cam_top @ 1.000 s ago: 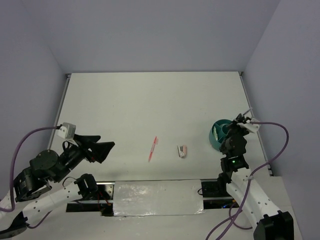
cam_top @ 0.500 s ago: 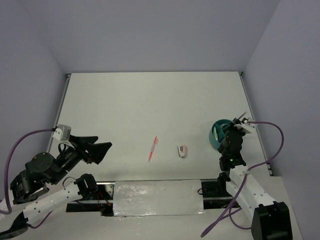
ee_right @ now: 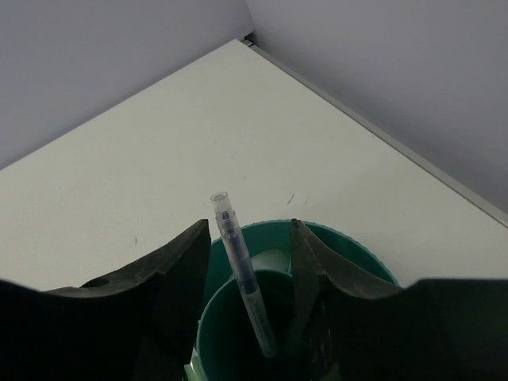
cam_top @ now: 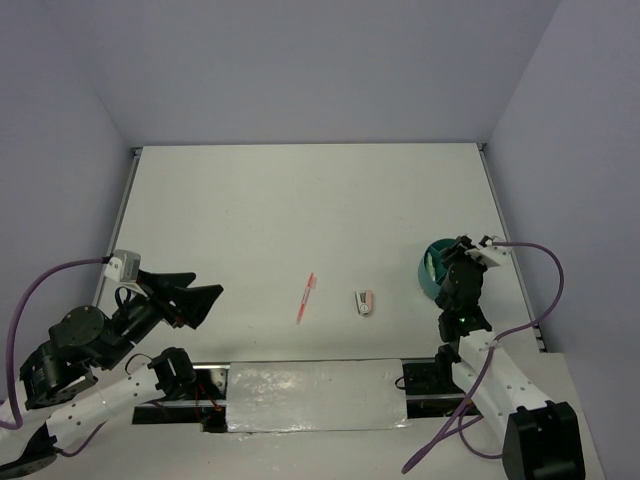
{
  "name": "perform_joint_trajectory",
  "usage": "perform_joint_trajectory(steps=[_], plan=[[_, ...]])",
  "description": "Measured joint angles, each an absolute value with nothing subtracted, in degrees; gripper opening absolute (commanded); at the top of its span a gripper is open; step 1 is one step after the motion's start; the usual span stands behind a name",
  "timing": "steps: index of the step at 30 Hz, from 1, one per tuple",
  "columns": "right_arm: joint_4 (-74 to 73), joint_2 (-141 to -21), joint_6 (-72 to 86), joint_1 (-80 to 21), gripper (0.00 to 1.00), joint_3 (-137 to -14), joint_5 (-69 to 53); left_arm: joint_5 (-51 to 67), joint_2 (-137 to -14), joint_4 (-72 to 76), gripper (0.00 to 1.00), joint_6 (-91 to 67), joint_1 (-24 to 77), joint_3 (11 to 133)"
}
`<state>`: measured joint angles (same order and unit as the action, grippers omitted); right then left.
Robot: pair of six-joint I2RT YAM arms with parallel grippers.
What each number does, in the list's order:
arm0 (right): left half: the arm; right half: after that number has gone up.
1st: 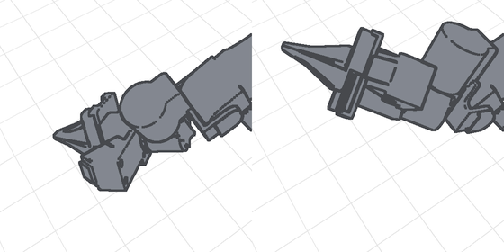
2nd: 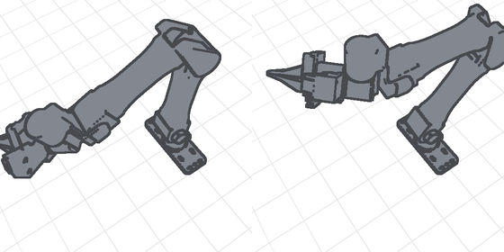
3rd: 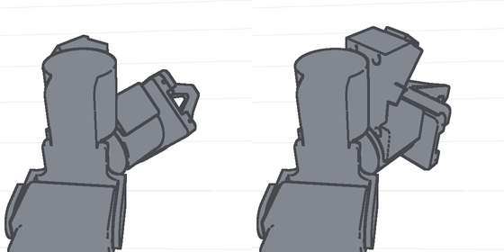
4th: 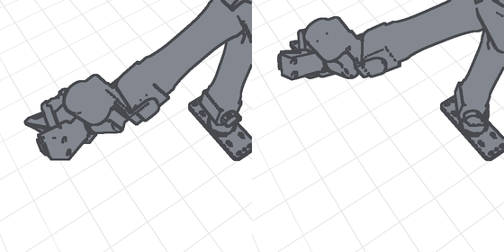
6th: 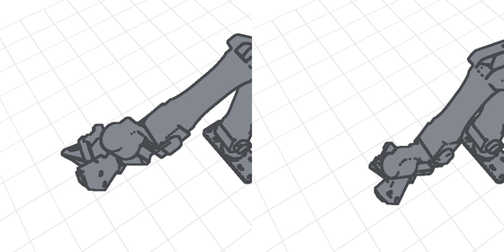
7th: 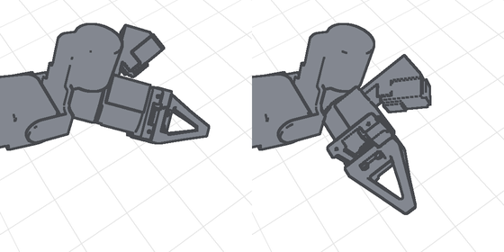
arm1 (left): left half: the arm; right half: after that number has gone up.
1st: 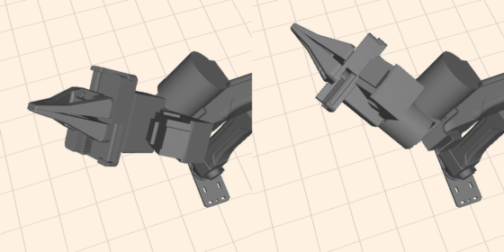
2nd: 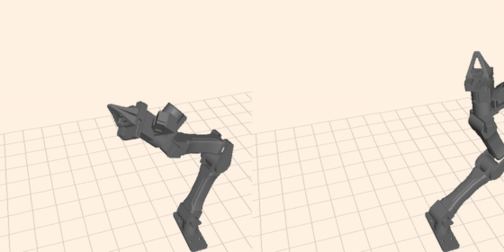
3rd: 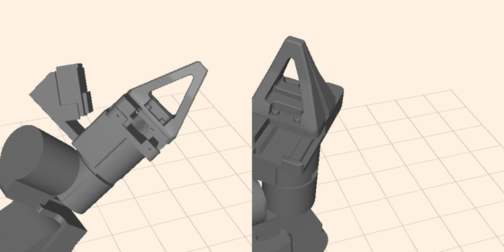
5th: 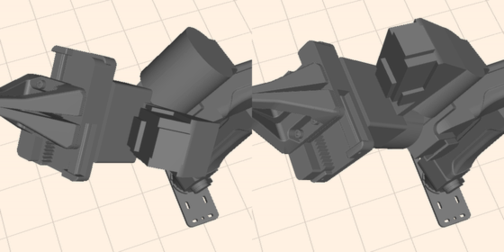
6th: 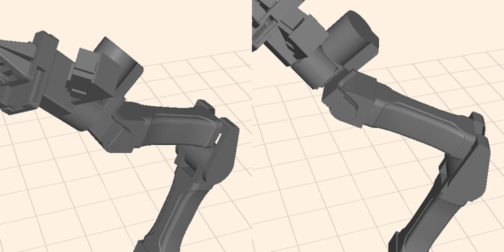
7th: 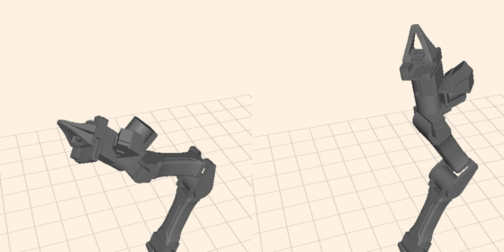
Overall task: Sort the stationery into containers
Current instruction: Place the pen in the storage box, then pick up the pen from the center of the board.
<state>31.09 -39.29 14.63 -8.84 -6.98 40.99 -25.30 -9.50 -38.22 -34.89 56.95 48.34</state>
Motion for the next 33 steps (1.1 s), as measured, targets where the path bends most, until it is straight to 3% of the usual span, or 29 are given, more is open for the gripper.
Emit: perform_joint_trajectory(steps=[3,4,8,9,10,11,16,22,27,33], plan=[[29.71,-37.32,14.72,-8.84,0.57,-7.07,39.53,-25.30,-9.50,-38.20,0.99,-34.89,56.97,48.31],[29.32,-36.38,14.70,-8.84,0.64,-7.14,39.16,-25.30,-9.50,-38.20,0.99,-34.89,56.97,48.31],[26.57,-31.38,14.28,-8.84,0.66,-8.38,36.77,-25.28,-9.52,-38.22,0.99,-34.89,56.97,48.31],[25.41,-30.20,14.28,-8.84,0.79,-9.17,36.51,-25.30,-9.54,-38.22,0.99,-34.89,56.97,48.31],[24.38,-29.15,14.52,-8.84,0.98,-10.07,36.25,-25.30,-9.61,-38.22,0.99,-34.89,56.97,48.31],[22.92,-28.10,14.87,-8.84,1.00,-11.31,36.10,-25.32,-9.65,-38.22,0.99,-34.89,56.99,48.31],[13.93,-25.10,17.30,-8.84,1.00,-19.03,36.58,-27.14,-9.67,-38.98,0.99,-35.24,56.99,48.31],[-1.32,-29.71,21.96,-8.88,1.00,-33.10,35.31,-31.94,-9.56,-41.23,0.99,-37.93,56.99,48.31],[-10.44,-30.22,22.68,-10.00,1.00,-38.00,32.18,-34.89,-10.02,-42.92,0.99,-39.48,56.99,48.34],[-19.46,-32.03,21.74,-11.40,1.00,-44.31,27.18,-33.95,-18.68,-42.06,0.99,-39.38,56.99,48.38]])
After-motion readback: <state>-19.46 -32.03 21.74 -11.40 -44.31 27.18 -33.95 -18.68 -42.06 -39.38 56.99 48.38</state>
